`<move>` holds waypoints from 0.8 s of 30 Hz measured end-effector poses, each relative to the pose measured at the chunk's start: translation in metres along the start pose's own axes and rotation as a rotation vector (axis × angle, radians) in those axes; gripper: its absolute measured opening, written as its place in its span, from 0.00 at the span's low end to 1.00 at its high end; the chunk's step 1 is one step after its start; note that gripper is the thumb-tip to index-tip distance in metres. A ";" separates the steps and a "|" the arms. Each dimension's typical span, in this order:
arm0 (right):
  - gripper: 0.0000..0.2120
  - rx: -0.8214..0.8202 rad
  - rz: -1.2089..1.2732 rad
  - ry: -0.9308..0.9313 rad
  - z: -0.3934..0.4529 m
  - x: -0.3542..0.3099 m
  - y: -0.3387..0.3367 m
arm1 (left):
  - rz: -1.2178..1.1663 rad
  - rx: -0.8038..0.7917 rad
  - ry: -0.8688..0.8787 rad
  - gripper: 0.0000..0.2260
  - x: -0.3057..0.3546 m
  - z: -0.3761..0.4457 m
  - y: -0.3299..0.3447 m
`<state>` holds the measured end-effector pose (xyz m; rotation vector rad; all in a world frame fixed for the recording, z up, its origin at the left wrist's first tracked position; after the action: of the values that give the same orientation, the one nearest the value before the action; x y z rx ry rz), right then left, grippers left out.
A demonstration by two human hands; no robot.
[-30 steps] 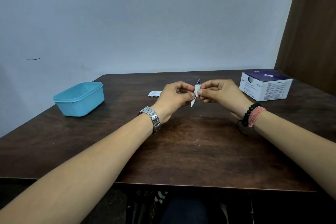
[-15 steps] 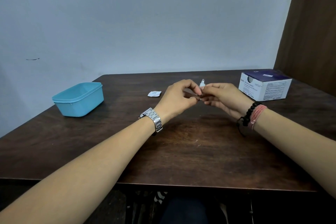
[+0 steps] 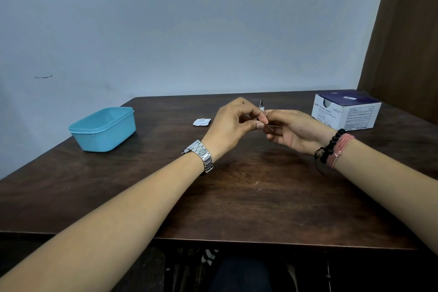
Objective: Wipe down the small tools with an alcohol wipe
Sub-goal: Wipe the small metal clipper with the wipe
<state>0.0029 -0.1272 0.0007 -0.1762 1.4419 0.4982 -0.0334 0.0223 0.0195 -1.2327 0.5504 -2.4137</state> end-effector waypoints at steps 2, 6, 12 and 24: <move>0.05 -0.017 0.001 -0.008 -0.001 0.000 0.001 | -0.059 0.000 -0.014 0.08 0.001 0.001 -0.001; 0.05 -0.043 0.031 -0.027 -0.003 0.000 0.003 | -0.157 -0.038 -0.045 0.08 0.002 0.000 -0.001; 0.05 -0.034 0.069 -0.058 0.000 -0.002 0.001 | 0.013 -0.021 0.064 0.06 0.003 -0.001 0.000; 0.05 0.037 0.102 -0.089 0.001 -0.003 -0.004 | 0.030 0.250 0.024 0.02 -0.001 0.001 -0.011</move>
<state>0.0056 -0.1309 0.0029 -0.0502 1.3769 0.5550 -0.0337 0.0318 0.0252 -1.0831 0.2613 -2.3887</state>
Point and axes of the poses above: each hand's wrist, its own z-axis towards the middle knuckle, its own y-axis out of the palm, x = y × z, the point moved 3 cm from there along z, towards the middle knuckle, and after that the axes turned 6 degrees about -y, right-handed, at the moved point
